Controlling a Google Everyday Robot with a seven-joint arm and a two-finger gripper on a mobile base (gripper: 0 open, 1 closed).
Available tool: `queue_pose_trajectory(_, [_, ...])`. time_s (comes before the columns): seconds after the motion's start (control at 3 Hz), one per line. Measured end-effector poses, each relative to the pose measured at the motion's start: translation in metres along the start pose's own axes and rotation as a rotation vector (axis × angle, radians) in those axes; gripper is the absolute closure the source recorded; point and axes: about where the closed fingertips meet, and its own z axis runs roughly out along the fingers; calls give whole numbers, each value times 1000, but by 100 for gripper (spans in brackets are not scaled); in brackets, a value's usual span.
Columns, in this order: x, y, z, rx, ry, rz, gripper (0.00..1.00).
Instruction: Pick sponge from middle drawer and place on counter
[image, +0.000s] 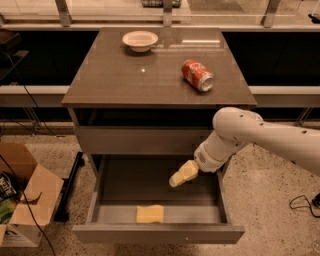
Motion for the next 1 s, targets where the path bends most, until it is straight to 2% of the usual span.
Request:
queue_pose_trajectory(0.33, [0, 0, 0, 0, 0, 0, 0])
queue_pose_trajectory(0.67, [-9, -5, 54, -2, 86, 68, 0])
queue_pose_trajectory(1.0, [-10, -11, 104, 10, 159, 178, 0])
